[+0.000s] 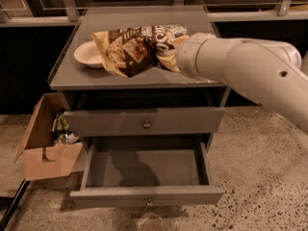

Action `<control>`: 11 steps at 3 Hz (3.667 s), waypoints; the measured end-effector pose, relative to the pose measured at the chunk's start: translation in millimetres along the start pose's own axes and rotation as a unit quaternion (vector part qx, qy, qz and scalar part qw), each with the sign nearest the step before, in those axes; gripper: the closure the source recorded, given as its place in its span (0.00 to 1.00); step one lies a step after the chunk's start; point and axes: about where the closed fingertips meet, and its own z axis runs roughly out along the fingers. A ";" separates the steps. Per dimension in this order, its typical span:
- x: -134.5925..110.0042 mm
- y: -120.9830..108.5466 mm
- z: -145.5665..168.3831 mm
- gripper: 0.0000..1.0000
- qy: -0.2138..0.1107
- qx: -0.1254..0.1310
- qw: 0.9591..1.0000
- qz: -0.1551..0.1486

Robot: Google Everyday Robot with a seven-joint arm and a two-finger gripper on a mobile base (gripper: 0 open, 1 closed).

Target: Pick brown chip bag from middle drawer and place on counter

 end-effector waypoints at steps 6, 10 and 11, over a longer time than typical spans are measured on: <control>24.4 -58.4 43.3 1.00 0.049 0.067 0.996 0.009; 52.5 -69.5 53.5 0.53 0.070 0.072 0.994 0.039; 52.4 -69.5 53.5 0.28 0.070 0.072 0.994 0.039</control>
Offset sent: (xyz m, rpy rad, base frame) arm 0.0130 0.0002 0.0020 -0.0274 -0.0092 -0.0308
